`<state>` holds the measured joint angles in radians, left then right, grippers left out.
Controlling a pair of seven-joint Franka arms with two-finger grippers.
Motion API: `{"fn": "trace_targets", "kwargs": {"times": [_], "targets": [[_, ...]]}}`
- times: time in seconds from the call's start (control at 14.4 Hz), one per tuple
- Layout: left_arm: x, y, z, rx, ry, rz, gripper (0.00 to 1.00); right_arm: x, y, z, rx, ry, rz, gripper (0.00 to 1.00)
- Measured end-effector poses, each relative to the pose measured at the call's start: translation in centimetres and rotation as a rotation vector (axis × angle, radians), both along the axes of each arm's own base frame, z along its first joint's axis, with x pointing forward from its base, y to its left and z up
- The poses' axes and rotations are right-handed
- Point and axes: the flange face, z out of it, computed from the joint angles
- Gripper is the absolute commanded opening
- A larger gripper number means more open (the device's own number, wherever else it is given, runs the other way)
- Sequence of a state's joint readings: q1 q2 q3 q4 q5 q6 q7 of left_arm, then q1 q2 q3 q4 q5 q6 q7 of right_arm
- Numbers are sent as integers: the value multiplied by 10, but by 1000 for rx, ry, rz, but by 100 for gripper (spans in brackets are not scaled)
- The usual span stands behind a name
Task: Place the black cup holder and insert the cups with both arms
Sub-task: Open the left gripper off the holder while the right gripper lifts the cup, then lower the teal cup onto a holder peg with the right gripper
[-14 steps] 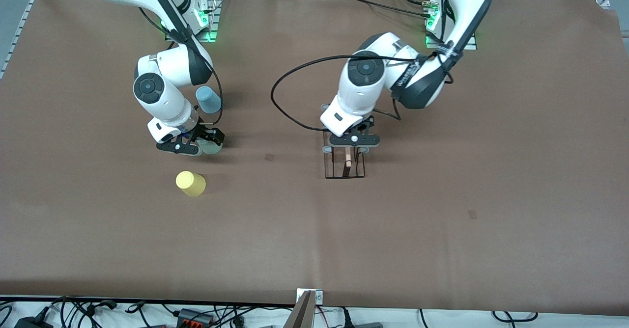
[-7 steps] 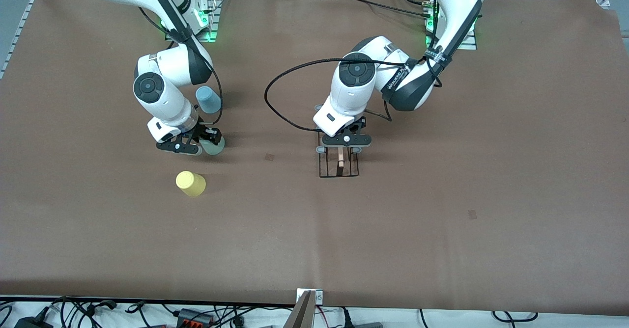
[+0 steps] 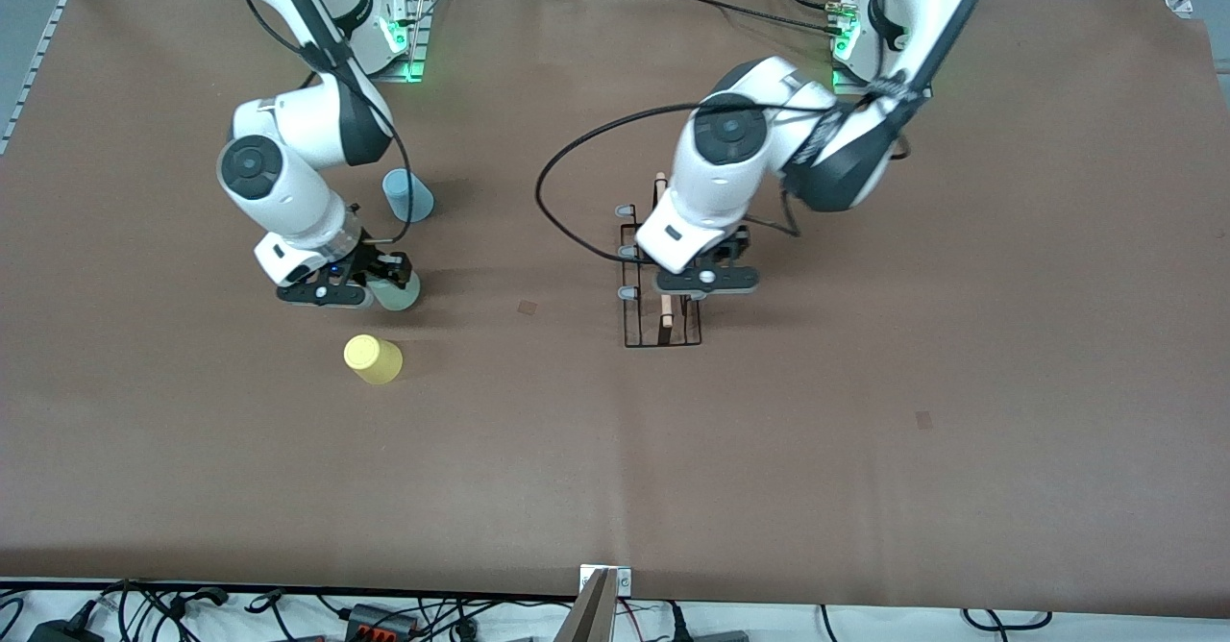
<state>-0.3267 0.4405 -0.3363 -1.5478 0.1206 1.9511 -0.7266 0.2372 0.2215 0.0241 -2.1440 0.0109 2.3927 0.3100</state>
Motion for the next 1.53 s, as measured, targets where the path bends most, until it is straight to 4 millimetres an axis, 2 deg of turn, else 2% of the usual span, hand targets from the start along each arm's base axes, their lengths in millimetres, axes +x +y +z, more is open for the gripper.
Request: {"fn": "trace_targets", "kwargs": {"times": [0.14,0.28,0.49,0.62,0.76,0.97,1.11,1.39,1.53], "targets": [[9,36,40,31,9,-9,100,4,7,40,0,10,-23,0],[20,79,73,57,27,-37,100,-3,37,77,7,12,-76,0],[42,165,109,76,60,-86,100,-35,128,117,30,8,-184,0],[53,225,124,75,70,-106,100,-63,193,135,61,-6,-253,0],[55,275,138,75,80,-119,100,-91,247,146,92,-6,-315,0],[51,328,159,77,78,-69,100,-127,305,144,118,14,-383,0],[41,358,174,60,74,-93,100,-144,330,131,114,13,-402,0],[10,408,179,-13,33,-104,100,-154,353,99,104,-7,-401,0],[6,411,178,-6,-4,-102,100,-154,358,90,107,-15,-394,0]]}}
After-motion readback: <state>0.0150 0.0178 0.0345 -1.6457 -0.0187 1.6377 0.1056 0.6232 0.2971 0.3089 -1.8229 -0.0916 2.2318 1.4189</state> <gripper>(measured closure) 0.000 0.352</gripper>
